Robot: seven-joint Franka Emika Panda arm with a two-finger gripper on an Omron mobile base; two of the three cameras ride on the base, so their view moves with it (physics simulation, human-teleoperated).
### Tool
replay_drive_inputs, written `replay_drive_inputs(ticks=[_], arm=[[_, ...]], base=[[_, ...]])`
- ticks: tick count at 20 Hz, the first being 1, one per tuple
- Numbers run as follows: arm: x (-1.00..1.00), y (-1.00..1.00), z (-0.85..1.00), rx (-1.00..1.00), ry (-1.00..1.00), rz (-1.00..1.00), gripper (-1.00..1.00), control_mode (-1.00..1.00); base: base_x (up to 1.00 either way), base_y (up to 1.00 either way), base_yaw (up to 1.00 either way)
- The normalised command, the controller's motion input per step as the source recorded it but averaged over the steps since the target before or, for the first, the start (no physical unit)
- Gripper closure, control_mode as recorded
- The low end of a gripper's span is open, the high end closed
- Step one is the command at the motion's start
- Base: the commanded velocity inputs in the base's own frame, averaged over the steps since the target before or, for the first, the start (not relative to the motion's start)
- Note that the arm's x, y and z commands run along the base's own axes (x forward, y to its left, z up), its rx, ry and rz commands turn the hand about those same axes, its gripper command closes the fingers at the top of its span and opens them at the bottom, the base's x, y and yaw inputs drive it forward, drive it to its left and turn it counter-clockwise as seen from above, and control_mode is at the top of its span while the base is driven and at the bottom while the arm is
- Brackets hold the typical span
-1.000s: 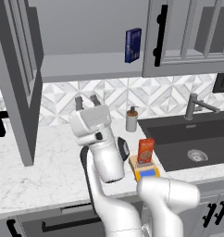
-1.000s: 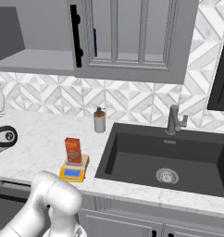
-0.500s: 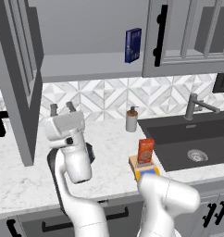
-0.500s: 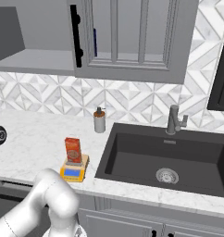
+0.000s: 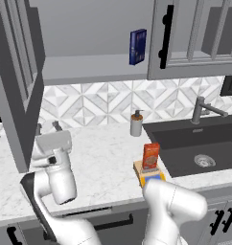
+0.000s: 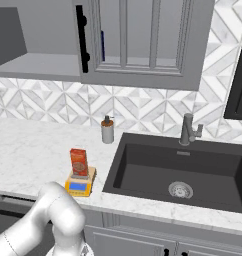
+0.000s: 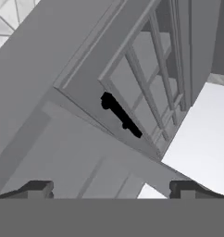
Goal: Pick the boxed food and place it on the digital scale for weighing, and close the cabinet.
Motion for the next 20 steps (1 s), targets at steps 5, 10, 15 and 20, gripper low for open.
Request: replay_drive_inputs(ticks=[5,10,15,20], arm=[[0.0,0.55,-0.15,0.0,-0.12,0.0,-1.0,-1.0],[0.16,0.71,0.09,-0.01,-0.07,0.0,-1.0,-1.0],[0.16,0.75,-0.08,0.0,0.0,0.0,-1.0,-1.0],[-0.05,0.24,0.16,0.01,-0.1,-0.01,-1.0,-1.0]], base=[[0.0,0.0,0.0],[0.0,0.0,0.0],[0.0,0.0,0.0],[0.0,0.0,0.0]])
